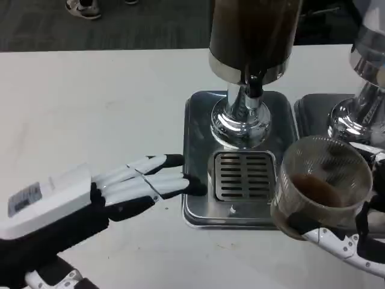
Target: Grasp the cup under the faucet to collect the drink, then remove the cup.
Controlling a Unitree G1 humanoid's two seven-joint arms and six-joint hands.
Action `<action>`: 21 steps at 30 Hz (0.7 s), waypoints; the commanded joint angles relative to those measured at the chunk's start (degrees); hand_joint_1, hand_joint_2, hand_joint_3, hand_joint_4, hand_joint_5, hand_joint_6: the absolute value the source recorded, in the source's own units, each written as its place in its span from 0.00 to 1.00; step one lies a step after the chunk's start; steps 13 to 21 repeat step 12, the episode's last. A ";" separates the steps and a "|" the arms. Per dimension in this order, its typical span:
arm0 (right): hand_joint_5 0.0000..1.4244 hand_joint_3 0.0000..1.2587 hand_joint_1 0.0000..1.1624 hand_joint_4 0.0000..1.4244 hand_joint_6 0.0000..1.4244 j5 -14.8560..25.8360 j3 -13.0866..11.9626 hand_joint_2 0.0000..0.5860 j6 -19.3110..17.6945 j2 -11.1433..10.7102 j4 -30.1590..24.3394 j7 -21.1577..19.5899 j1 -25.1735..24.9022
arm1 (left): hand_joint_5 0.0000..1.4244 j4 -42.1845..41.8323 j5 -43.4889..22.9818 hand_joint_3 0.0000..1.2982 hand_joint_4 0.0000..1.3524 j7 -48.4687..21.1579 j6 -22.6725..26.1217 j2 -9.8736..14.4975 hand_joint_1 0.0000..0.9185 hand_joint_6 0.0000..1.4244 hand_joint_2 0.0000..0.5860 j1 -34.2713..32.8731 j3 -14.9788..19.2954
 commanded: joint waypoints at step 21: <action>0.84 0.80 0.93 0.76 0.96 1.51 -0.38 0.20 -0.97 0.21 -0.69 -0.10 -1.30 | 0.00 0.38 0.64 0.11 0.00 0.62 -0.16 0.58 0.00 0.02 0.12 -0.51 0.09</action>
